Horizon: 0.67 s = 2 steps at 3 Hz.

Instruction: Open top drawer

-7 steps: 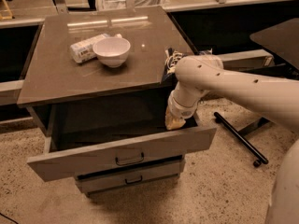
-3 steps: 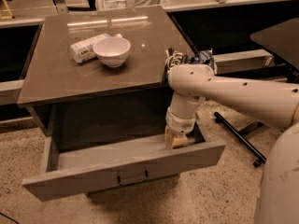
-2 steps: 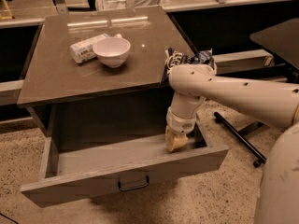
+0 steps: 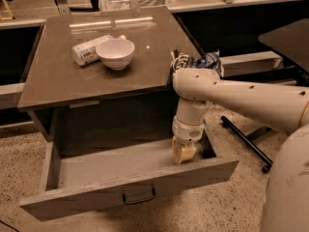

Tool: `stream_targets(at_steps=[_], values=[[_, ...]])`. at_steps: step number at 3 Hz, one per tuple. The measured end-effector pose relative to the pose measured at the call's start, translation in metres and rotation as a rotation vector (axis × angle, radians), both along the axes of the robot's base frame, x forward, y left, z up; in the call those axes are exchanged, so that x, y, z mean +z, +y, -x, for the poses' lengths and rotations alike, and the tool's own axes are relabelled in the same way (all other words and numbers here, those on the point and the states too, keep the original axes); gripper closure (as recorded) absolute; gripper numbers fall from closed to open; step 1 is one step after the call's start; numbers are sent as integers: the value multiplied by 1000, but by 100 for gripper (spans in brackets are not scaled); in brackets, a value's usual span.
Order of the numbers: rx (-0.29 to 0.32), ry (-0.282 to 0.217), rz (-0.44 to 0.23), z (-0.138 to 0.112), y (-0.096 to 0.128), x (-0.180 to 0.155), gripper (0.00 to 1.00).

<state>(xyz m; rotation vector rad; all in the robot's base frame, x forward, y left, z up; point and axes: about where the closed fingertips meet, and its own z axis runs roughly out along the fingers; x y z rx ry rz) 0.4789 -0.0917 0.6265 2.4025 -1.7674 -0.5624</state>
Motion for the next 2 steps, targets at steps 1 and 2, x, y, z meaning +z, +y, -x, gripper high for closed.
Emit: stream_targets(at_steps=[1,2], values=[[14,84,-1,22,-1,6,100],[14,84,-1,21,-1,6,100]])
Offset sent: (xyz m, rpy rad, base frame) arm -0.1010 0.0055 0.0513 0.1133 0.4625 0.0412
